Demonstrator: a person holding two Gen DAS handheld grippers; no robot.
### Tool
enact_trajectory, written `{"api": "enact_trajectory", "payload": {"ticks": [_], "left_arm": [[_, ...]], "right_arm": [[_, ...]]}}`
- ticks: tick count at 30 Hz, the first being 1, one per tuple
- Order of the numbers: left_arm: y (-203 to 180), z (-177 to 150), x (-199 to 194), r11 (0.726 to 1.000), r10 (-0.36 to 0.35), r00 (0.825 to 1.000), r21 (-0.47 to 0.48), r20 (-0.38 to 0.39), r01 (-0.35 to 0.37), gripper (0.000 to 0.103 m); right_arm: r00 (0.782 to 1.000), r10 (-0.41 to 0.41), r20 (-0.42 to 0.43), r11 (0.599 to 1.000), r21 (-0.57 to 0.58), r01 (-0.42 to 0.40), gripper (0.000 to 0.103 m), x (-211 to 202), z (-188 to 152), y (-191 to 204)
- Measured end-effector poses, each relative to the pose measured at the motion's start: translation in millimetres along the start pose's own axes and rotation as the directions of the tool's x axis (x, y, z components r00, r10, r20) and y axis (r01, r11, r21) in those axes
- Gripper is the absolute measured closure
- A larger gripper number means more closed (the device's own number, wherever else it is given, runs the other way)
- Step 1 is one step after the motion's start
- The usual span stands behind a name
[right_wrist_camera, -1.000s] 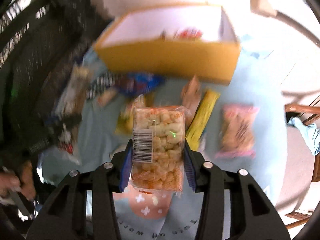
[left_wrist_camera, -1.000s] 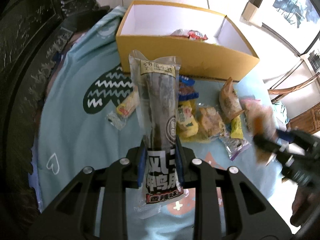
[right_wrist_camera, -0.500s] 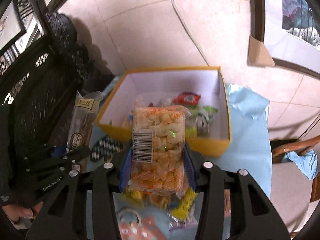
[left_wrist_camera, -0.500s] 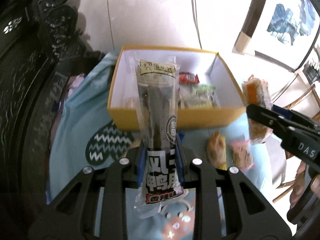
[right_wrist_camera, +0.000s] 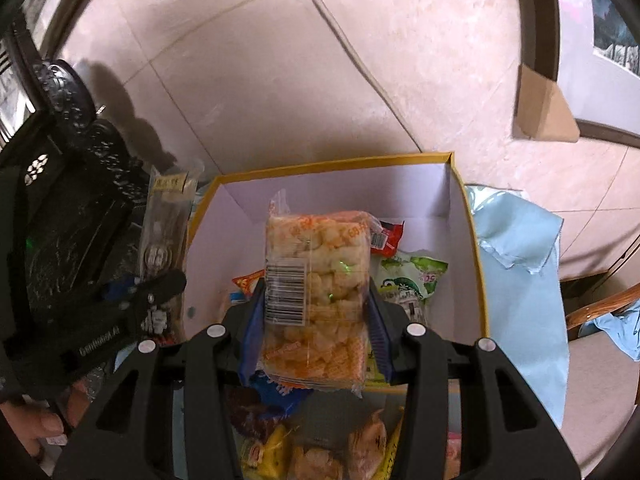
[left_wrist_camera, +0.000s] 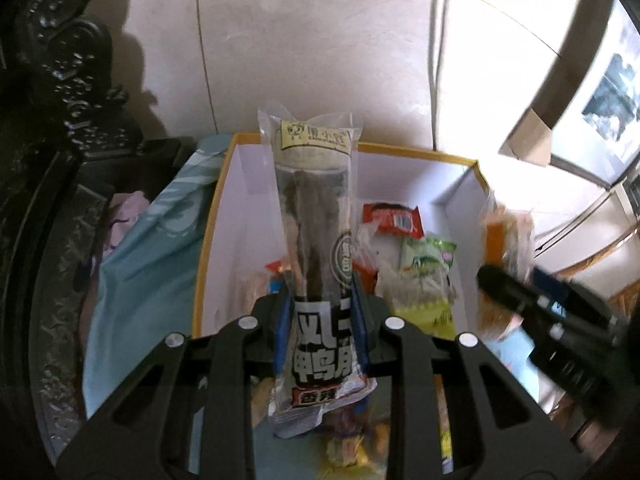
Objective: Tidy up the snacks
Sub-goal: 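Lower both packs into the yellow box and open both tools, then grasp the yellow bread pack with left tool while right tool grasps brown paper pastry bag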
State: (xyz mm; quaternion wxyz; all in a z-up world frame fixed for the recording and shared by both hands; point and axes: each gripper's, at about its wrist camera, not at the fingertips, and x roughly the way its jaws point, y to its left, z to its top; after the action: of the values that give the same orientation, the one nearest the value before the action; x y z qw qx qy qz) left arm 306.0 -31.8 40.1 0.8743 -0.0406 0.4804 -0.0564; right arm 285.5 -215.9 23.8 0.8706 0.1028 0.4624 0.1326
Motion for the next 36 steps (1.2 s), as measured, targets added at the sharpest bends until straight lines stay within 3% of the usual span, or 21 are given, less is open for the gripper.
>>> {"api": "enact_trajectory", "payload": {"ticks": [1, 3, 4, 5, 13, 19, 24, 32, 36], "left_arm": [[0.2, 2.3, 4.2, 1.0, -0.017, 1.0, -0.004, 0.005, 0.017, 0.075], [0.7, 6.5, 14.6, 1.0, -0.011, 1.0, -0.016, 0.012, 0.011, 0.046], [1.2, 6.2, 16.7, 0.999, 0.034, 0.999, -0.022, 0.01, -0.034, 0.019], [1.5, 4.4, 15.5, 0.996, 0.089, 0.996, -0.026, 0.024, -0.089, 0.013], [10.0, -47.9, -13.6, 0.995, 0.083, 0.996, 0.055, 0.038, -0.085, 0.011], [16.6, -113.0, -16.7, 0.999, 0.033, 0.998, 0.003, -0.061, -0.033, 0.011], [10.6, -164.0, -3.8, 1.0, 0.029, 0.985, 0.006, -0.17, -0.028, 0.011], [-6.1, -187.4, 25.0, 1.0, -0.007, 0.964, -0.028, -0.265, -0.001, 0.013], [-8.3, -188.5, 49.6, 0.997, -0.033, 0.948, -0.074, -0.317, 0.01, 0.029]], "right_arm": [[1.0, 0.004, -0.005, 1.0, 0.004, -0.004, 0.056, 3.9, 1.1, 0.5], [1.0, 0.007, -0.02, 0.999, 0.035, -0.006, 0.053, 13.3, 2.0, -2.9], [1.0, 0.0, -0.02, 0.998, 0.064, 0.001, 0.052, 13.8, 0.7, -7.3], [1.0, -0.004, -0.018, 0.997, 0.082, 0.005, 0.047, 12.6, 0.2, -10.0], [0.999, -0.041, -0.005, 0.996, 0.074, 0.041, 0.038, -28.8, -54.9, -38.5], [0.992, -0.099, -0.078, 0.991, 0.087, 0.106, 0.037, -44.0, -121.4, -63.8], [0.98, -0.108, -0.165, 0.984, 0.121, 0.128, 0.037, -41.6, -163.5, -71.5], [0.979, -0.083, -0.188, 0.985, 0.134, 0.109, 0.037, -52.6, -184.0, -65.8], [0.981, -0.076, -0.177, 0.986, 0.136, 0.101, 0.038, -59.3, -183.2, -65.9]]}}
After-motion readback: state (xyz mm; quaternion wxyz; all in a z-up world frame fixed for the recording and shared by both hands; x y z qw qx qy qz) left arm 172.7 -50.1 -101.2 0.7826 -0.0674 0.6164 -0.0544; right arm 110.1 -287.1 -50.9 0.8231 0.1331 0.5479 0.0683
